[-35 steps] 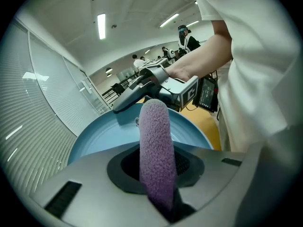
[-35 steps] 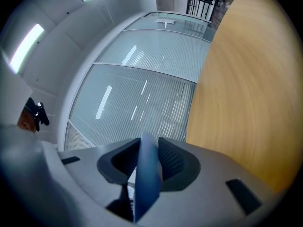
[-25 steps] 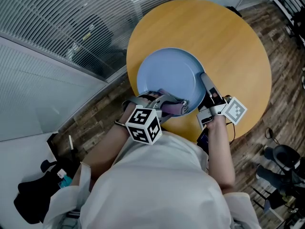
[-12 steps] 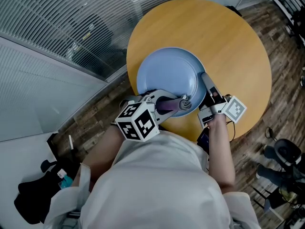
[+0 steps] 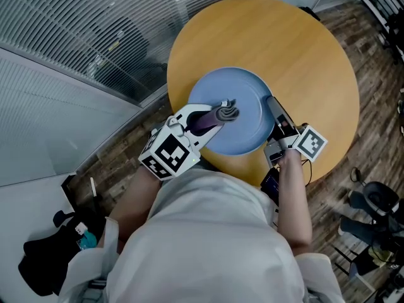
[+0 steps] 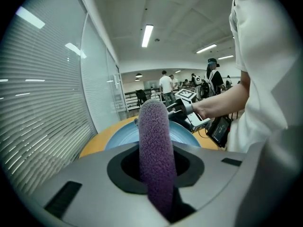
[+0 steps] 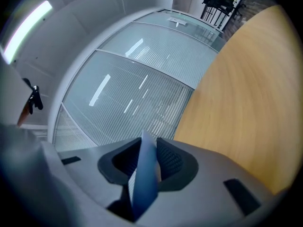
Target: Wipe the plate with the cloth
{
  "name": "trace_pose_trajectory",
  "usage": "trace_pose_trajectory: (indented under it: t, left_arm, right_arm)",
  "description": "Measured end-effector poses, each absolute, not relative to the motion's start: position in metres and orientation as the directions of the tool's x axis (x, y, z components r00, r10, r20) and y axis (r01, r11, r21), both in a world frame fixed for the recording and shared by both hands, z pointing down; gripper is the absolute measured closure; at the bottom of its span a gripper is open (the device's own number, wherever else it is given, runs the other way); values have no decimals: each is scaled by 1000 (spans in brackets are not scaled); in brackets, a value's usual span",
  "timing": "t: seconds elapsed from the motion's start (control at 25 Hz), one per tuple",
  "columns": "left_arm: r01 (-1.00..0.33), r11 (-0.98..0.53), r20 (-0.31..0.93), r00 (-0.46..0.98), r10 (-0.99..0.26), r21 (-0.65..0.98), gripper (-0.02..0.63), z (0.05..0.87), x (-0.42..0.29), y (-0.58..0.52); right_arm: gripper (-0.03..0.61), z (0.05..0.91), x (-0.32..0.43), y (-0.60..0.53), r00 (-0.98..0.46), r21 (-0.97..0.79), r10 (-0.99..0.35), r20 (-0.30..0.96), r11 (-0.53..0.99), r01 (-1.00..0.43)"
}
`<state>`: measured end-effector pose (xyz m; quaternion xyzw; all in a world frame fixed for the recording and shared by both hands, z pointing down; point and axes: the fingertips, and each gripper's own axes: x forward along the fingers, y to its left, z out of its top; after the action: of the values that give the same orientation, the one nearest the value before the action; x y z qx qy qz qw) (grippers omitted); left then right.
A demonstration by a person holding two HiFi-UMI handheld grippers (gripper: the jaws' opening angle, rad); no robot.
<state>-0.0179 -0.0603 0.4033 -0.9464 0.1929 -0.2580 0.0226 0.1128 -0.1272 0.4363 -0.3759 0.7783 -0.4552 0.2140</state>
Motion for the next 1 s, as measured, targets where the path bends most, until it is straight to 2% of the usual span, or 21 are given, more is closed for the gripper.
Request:
trace_pose_trajectory:
  t: [0.36, 0.64, 1.0]
  left_arm:
    - [-532, -836, 403, 742, -535, -130, 531, 396, -42, -97]
    - [-523, -842, 340, 774, -534, -130, 531, 394, -45, -101]
    - [-587, -805, 241, 772, -588, -82, 531, 381, -66, -116]
  right_arm:
    - [471, 436, 137, -139, -606, -866, -794, 34, 280, -415]
    - [474, 435, 145, -147, -579, -877, -815, 33, 254, -408]
    - [476, 436, 148, -152, -547, -885, -837, 36, 227, -406]
